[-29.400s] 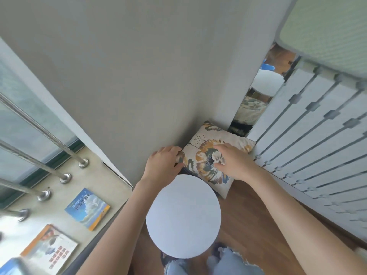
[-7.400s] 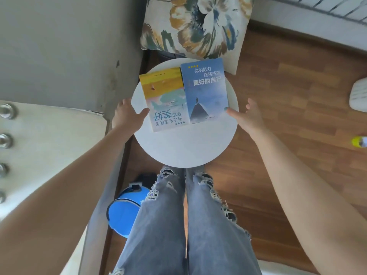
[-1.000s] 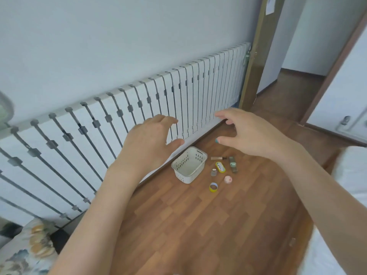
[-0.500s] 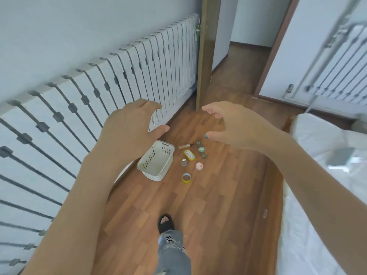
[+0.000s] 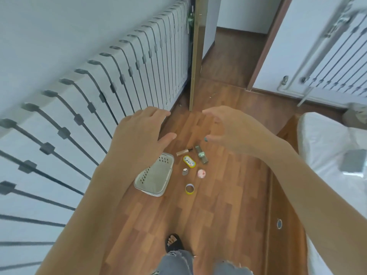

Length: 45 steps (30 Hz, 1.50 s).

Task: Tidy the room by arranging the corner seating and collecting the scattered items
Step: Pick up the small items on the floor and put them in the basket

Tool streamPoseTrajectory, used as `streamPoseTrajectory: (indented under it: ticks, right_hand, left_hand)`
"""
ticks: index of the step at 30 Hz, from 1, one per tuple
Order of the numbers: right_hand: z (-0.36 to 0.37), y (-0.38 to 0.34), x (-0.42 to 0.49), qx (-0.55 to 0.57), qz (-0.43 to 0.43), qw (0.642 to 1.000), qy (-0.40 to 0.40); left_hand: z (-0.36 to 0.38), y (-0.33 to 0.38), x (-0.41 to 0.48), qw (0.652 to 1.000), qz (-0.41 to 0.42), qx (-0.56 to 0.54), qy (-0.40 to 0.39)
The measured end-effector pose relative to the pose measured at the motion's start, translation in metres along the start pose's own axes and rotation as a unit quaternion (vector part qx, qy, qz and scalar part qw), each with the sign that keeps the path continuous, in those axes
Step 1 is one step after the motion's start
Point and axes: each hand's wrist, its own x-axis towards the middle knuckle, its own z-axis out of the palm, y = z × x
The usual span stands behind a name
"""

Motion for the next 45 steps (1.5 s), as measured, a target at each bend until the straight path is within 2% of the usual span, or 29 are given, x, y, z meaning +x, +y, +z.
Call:
streamPoseTrajectory:
  ticks: [10, 16, 23, 28, 38, 45]
  right_hand:
    - [0.029, 0.0, 0.065, -0.007, 0.023, 0.999, -0.034]
    - [0.045, 0.01, 0.1, 0.016, 0.024, 0.998, -0.058]
    - [0.083, 0.035, 0.133, 0.078, 0.05, 0.994, -0.05]
    - [0.138, 0.073, 0.155, 0.148, 0.086, 0.983, -0.071]
    - [0.27, 0.157, 0.197, 0.154, 0.095, 0.979, -0.097]
    - [0.375, 0.218, 0.213, 0.186, 0.102, 0.971, -0.111]
  left_hand:
    - [0.038, -0.047, 0.049, 0.998, 0.0, -0.044, -0.037]
    - [0.059, -0.061, 0.076, 0.997, -0.014, -0.069, -0.041]
    - [0.103, -0.072, 0.103, 0.995, -0.026, -0.093, -0.033]
    - [0.169, -0.078, 0.121, 0.992, -0.05, -0.107, -0.033]
    - [0.345, -0.094, 0.124, 0.988, -0.061, -0.117, -0.084]
    - [0.484, -0.105, 0.126, 0.979, -0.062, -0.165, -0.099]
